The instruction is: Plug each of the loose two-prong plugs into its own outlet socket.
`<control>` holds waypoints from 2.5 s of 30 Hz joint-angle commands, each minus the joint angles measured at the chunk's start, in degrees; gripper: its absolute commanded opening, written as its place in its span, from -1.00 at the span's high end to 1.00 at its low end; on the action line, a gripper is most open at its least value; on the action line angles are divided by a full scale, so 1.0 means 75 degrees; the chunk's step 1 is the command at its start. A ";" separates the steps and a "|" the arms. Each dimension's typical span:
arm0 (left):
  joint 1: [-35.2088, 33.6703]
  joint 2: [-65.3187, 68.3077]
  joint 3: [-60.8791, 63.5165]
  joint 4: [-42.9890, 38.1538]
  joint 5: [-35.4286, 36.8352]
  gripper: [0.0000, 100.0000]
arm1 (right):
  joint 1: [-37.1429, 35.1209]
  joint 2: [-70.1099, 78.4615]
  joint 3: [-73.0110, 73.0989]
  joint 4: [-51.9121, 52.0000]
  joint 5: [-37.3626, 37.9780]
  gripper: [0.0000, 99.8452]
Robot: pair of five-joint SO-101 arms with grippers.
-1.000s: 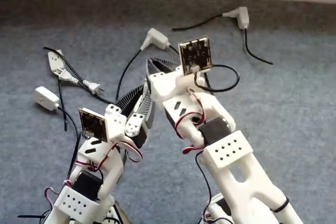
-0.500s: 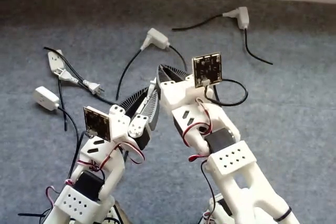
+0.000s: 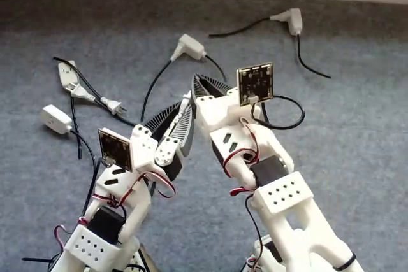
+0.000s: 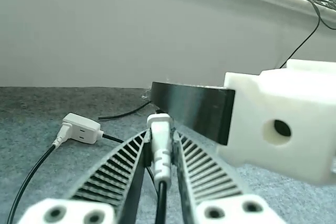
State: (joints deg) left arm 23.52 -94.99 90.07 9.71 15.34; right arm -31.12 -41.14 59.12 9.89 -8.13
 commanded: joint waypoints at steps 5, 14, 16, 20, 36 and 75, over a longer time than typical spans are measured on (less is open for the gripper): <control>0.0182 -0.0135 -0.1002 -0.0152 0.0012 0.99 | 0.0358 0.0088 0.0135 0.0053 -0.0035 0.99; 0.0147 -0.0123 -0.0205 -0.0152 -0.0023 0.99 | 0.1530 0.0029 -0.1553 0.0205 -0.0035 0.99; 0.0111 -0.0053 -0.0100 -0.0152 -0.0023 0.99 | 0.1905 0.0029 -0.2057 0.0651 -0.0035 0.99; -0.0287 -0.0029 -0.0064 -0.0129 0.0012 0.99 | 0.2842 0.0029 -0.2760 0.2057 -0.0035 0.99; -0.1201 0.7965 -0.5199 0.0574 0.0727 0.99 | 0.4589 0.0041 -0.1084 0.5960 -0.0023 0.99; -0.1014 1.5959 -1.4623 1.0163 0.8029 0.99 | 0.3921 0.0100 0.2233 0.2749 0.0023 0.99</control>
State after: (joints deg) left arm 15.78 23.87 -16.22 85.85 74.15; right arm -1.14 -39.65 76.00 31.25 -8.04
